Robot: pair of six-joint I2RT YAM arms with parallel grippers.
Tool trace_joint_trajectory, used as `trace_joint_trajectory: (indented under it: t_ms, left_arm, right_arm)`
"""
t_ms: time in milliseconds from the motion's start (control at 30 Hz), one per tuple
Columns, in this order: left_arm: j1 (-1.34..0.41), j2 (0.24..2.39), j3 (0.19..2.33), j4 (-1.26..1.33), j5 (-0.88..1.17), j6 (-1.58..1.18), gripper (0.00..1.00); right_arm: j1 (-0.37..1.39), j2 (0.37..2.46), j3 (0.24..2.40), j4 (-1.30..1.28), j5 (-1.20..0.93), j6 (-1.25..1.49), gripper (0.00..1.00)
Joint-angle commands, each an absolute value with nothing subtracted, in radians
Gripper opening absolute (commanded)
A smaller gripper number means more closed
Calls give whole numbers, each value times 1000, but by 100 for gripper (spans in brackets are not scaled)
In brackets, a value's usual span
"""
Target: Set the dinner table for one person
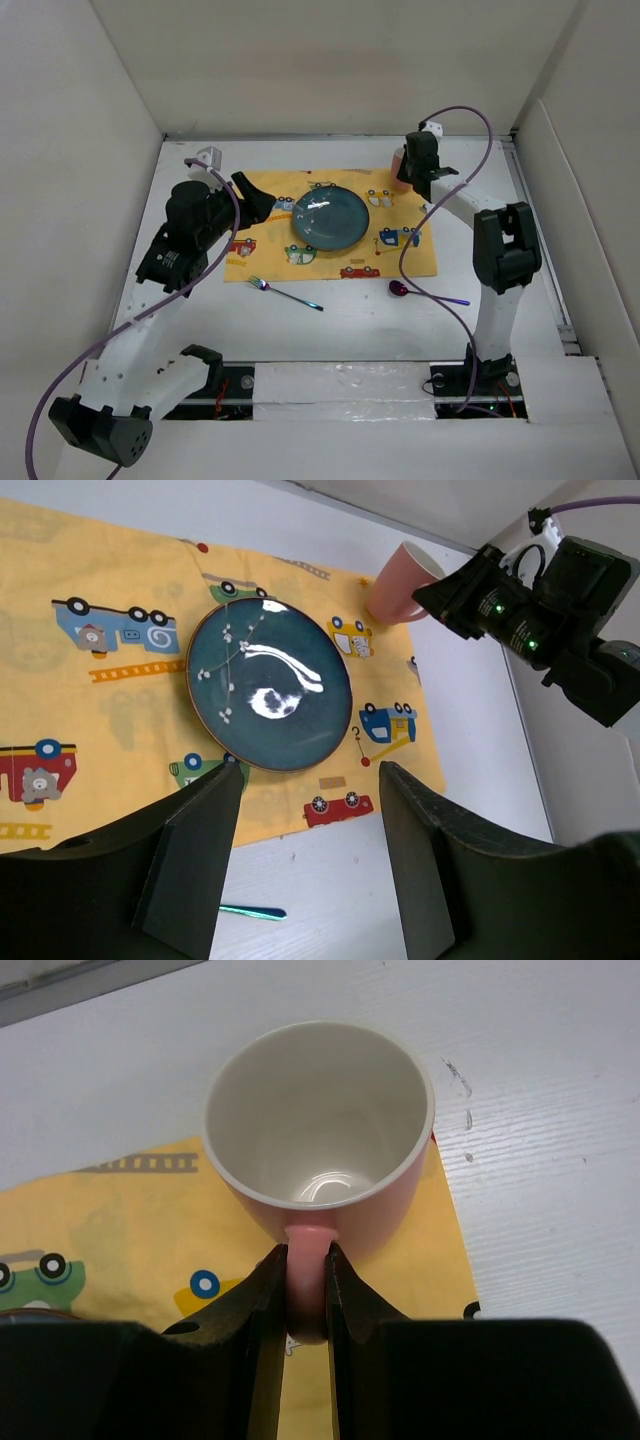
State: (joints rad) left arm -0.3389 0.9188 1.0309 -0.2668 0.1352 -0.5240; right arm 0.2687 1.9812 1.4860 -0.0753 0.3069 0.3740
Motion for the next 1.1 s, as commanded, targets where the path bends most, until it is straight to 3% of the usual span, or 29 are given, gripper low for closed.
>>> trace_joint_trajectory:
  t_ms: [0, 133, 467, 567, 700, 767, 800, 833, 867, 900, 967, 1033, 1067]
  left_arm:
    - [-342, 922, 1019, -219, 150, -514, 53]
    - [-342, 920, 1012, -219, 153, -520, 53]
    - [-342, 908, 1000, -212, 175, -526, 53]
    - [-342, 902, 999, -213, 178, -526, 53]
    - [-342, 894, 1014, -221, 179, -526, 52]
    - [-342, 893, 1031, -221, 175, -531, 52]
    - [-342, 894, 1037, -218, 178, -534, 52]
    - [-342, 894, 1040, -218, 176, -543, 52]
    - [-342, 893, 1045, -216, 179, -551, 51]
    - [-342, 888, 1048, -213, 187, -558, 49]
    - [-342, 882, 1055, -212, 193, -572, 44]
    - [-342, 874, 1069, -228, 193, -574, 27]
    - [-342, 871, 1101, -270, 163, -571, 10]
  right_arm:
    - [281, 1959, 1517, 87, 357, 360, 0]
    - [295, 1941, 1484, 73, 413, 376, 0]
    - [325, 1864, 1411, 14, 451, 446, 48]
    - [325, 1826, 1402, 5, 454, 463, 58]
    - [334, 1732, 1397, -60, 446, 494, 62]
    - [351, 1653, 1387, -101, 430, 511, 60]
    - [379, 1617, 1373, -109, 426, 523, 53]
    - [396, 1586, 1335, -123, 416, 532, 42]
    - [414, 1556, 1313, -135, 349, 535, 14]
    - [434, 1499, 1290, -141, 283, 534, 0]
    - [535, 1450, 1203, -147, 144, 523, 0]
    - [683, 1391, 1139, -140, 106, 505, 0]
    - [775, 1384, 1065, -132, 82, 505, 0]
